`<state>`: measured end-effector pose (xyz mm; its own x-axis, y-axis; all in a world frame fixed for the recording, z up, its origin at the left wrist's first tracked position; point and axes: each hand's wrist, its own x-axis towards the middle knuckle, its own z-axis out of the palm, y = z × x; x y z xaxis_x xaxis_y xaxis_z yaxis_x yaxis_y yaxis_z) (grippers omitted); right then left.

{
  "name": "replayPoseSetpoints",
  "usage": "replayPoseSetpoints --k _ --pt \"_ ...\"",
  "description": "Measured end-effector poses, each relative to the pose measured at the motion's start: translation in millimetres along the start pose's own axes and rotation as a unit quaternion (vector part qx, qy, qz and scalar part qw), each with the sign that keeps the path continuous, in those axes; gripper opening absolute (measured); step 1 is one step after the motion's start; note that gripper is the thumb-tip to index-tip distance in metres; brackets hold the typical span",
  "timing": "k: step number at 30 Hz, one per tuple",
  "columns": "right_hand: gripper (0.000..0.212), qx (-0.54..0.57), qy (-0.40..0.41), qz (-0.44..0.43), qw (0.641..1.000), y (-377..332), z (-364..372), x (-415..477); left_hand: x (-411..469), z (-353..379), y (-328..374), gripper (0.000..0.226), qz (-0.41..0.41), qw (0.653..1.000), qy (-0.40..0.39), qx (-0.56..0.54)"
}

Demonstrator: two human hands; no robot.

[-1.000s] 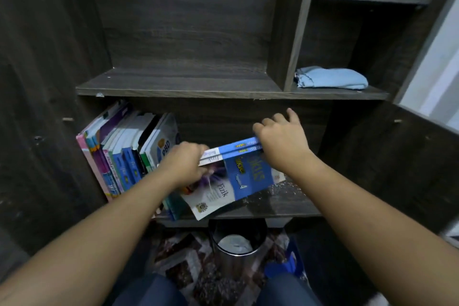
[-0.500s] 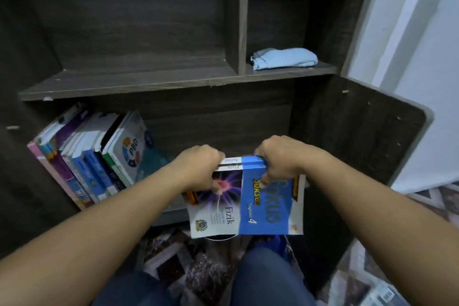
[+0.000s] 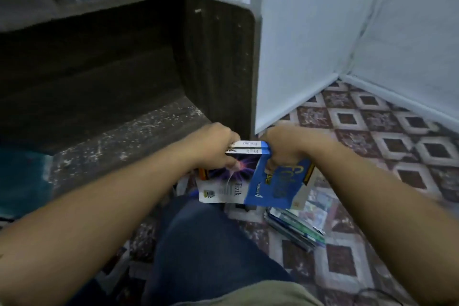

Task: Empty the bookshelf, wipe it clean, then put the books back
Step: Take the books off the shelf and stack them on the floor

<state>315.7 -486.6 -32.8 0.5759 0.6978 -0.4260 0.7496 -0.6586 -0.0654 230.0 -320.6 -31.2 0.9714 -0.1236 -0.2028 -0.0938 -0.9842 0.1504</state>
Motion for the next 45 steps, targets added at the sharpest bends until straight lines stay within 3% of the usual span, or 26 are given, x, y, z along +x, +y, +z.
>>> replayPoseSetpoints --k 5,13,19,23,29,34,41,45 --pt "0.023 0.051 -0.027 0.058 0.997 70.1 33.5 -19.2 61.7 32.0 49.8 0.028 0.047 0.998 -0.039 -0.006" --pt "0.035 0.022 0.06 0.15 0.987 138.0 117.5 2.7 139.2 103.3 75.1 0.023 0.037 0.999 -0.031 0.022" --pt "0.048 0.019 0.124 0.214 0.969 162.7 168.0 45.6 174.6 140.9 56.6 0.053 0.008 0.997 -0.068 -0.038" --pt "0.068 0.015 0.133 0.233 0.963 173.1 222.2 78.8 193.4 171.1 47.9 0.056 0.006 0.991 -0.126 -0.038" --pt "0.069 0.036 -0.002 0.222 0.974 166.0 313.3 99.9 194.4 228.7 43.7 0.059 -0.01 0.973 -0.219 -0.076" --pt "0.072 0.103 -0.101 0.223 0.964 140.9 370.0 87.0 191.3 255.9 30.3 0.062 -0.005 0.974 -0.214 -0.076" --pt "0.069 0.124 -0.112 0.224 0.96 136.2 376.7 86.9 186.0 269.0 29.8 0.06 -0.02 0.972 -0.225 -0.059" --pt "0.057 0.104 -0.122 0.235 0.959 135.0 353.9 94.2 178.8 261.3 30.6 0.056 -0.016 0.974 -0.217 -0.066"
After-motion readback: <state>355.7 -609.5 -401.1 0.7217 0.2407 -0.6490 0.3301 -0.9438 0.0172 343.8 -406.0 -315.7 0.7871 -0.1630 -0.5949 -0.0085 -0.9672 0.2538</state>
